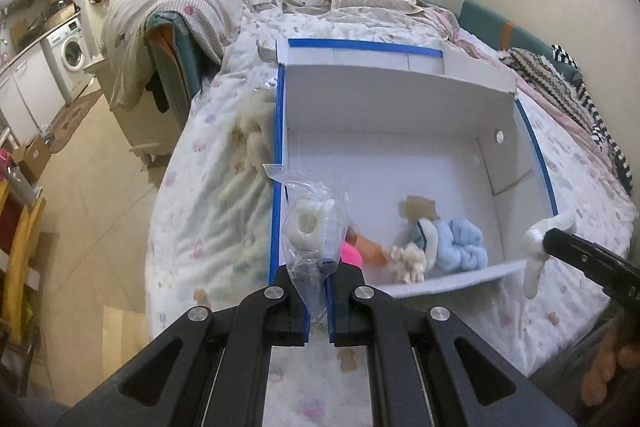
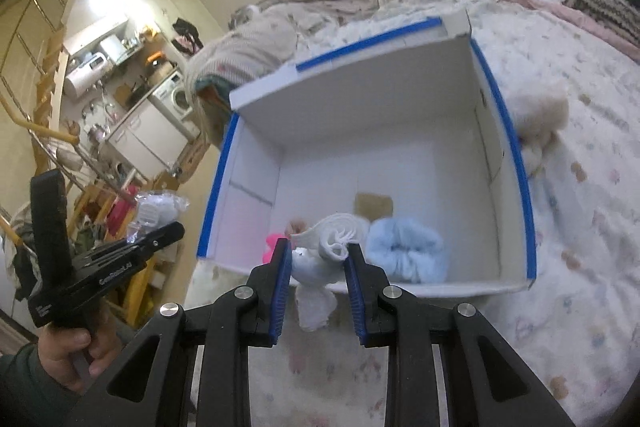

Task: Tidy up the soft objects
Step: 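Carry the plastic bag and white fluff over the box with both grippers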

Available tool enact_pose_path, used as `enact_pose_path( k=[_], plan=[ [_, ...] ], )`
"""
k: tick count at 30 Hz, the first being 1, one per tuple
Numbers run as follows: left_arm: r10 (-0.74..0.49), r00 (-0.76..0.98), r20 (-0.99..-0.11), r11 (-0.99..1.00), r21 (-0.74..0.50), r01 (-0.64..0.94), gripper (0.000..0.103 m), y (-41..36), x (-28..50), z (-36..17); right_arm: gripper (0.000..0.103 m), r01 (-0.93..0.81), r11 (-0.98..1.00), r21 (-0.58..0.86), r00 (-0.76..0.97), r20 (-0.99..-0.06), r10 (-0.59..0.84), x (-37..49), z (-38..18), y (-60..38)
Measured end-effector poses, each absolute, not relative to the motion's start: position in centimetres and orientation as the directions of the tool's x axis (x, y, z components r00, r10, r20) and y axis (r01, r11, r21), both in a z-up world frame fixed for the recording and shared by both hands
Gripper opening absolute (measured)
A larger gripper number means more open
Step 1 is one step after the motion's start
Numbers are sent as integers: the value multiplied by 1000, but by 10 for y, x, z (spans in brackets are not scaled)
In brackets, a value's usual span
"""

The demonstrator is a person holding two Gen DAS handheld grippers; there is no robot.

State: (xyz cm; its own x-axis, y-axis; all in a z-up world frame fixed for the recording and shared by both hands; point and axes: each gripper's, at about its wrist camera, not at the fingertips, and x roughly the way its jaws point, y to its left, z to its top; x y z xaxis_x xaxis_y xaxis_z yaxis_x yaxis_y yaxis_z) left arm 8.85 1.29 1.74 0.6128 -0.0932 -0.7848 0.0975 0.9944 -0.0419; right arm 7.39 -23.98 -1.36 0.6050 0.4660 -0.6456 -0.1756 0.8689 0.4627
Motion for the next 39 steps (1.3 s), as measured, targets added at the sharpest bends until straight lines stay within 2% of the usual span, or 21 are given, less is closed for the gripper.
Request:
enact_pose_path(
  k=[10, 21, 31, 39],
  plan=[
    [-91, 624, -776, 993, -26, 113, 5, 1, 129, 21, 29, -167, 875, 455, 636, -628, 448, 113, -3, -244],
    [-103, 621, -777, 989, -14, 147, 5, -18, 165, 9, 29, -163, 890, 425, 606, -669, 430, 151, -18, -238],
    [-105, 559, -822, 993, -54, 108, 5, -22, 186, -29, 29, -148, 897, 416, 540, -726, 426, 160, -45, -221],
    [-96, 562, -822, 991, -24, 134, 5, -31, 186, -41, 29, -130, 909, 396, 482, -776, 407, 164, -70, -215]
  ],
)
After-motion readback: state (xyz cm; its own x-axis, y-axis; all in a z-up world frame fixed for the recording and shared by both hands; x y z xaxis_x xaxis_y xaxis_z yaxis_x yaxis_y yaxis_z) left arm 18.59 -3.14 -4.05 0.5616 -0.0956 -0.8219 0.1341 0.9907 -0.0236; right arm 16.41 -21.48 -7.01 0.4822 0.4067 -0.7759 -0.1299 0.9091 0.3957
